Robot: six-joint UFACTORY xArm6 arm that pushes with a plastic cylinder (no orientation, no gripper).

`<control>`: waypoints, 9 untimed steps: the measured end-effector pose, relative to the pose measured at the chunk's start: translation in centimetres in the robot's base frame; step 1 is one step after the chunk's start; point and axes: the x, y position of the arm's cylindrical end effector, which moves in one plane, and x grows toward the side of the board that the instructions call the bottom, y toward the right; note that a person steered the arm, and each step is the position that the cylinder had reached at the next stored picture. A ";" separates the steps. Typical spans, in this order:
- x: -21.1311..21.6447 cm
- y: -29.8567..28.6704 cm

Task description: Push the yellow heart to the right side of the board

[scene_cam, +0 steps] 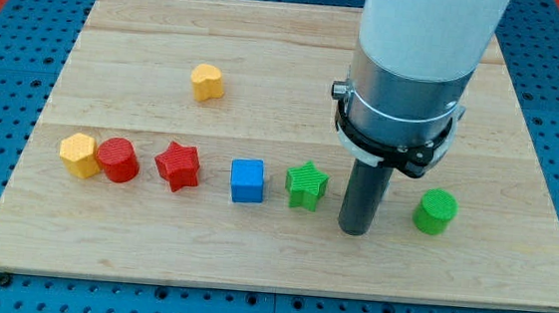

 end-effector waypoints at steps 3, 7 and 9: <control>3.6 18.1; -27.7 -8.9; -22.0 -22.3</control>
